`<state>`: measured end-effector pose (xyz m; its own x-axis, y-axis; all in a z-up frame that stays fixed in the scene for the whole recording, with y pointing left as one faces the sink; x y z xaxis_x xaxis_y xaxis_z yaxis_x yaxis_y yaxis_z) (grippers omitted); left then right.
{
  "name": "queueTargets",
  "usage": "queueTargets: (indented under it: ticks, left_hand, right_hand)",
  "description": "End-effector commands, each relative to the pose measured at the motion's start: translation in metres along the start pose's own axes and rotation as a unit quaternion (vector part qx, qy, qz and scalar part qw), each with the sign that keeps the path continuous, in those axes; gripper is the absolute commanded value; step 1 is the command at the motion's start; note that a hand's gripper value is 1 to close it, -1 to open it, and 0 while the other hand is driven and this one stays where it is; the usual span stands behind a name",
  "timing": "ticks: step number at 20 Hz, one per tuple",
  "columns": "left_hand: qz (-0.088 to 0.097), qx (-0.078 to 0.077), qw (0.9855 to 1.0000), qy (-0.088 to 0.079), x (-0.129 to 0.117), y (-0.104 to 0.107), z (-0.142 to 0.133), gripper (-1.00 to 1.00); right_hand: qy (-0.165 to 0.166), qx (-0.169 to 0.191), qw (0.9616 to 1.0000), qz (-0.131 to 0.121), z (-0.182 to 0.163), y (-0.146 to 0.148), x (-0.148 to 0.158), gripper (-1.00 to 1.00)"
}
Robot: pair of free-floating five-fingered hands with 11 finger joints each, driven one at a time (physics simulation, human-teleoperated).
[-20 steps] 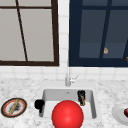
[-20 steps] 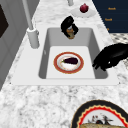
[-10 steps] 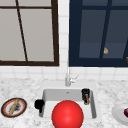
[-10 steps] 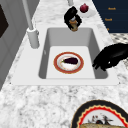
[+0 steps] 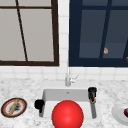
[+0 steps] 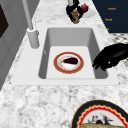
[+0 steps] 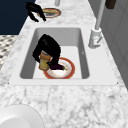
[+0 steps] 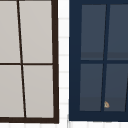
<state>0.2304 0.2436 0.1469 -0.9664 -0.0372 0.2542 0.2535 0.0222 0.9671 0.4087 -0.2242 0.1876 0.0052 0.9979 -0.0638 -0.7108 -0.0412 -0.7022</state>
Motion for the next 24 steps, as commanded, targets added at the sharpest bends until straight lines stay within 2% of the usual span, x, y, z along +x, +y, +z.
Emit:
queueTargets:
  ticks: [1, 7, 12, 17, 24]
  left_hand:
    - [0.0, 0.0, 1.0, 0.0, 0.0, 0.0, 0.0, 0.0]
    - [0.0, 0.0, 1.0, 0.0, 0.0, 0.0, 0.0, 0.0]
    - [0.0, 0.0, 1.0, 0.0, 0.0, 0.0, 0.0, 0.0]
    - [0.0, 0.0, 1.0, 0.0, 0.0, 0.0, 0.0, 0.0]
    - [0.0, 0.0, 1.0, 0.0, 0.0, 0.0, 0.0, 0.0]
  right_hand:
    - [-0.009, 0.001, 0.9999, -0.009, 0.018, 0.008, -0.023, 1.0]
    - [-0.014, -0.013, 0.9997, -0.014, 0.037, 0.02, -0.061, 1.0]
    - [-0.017, -0.033, 0.9993, -0.011, 0.05, 0.045, -0.084, 1.0]
    - [-0.037, -0.036, 0.9986, 0.006, 0.028, 0.063, -0.1, 1.0]
    - [-0.045, -0.078, 0.9959, -0.003, 0.014, 0.105, -0.129, 1.0]
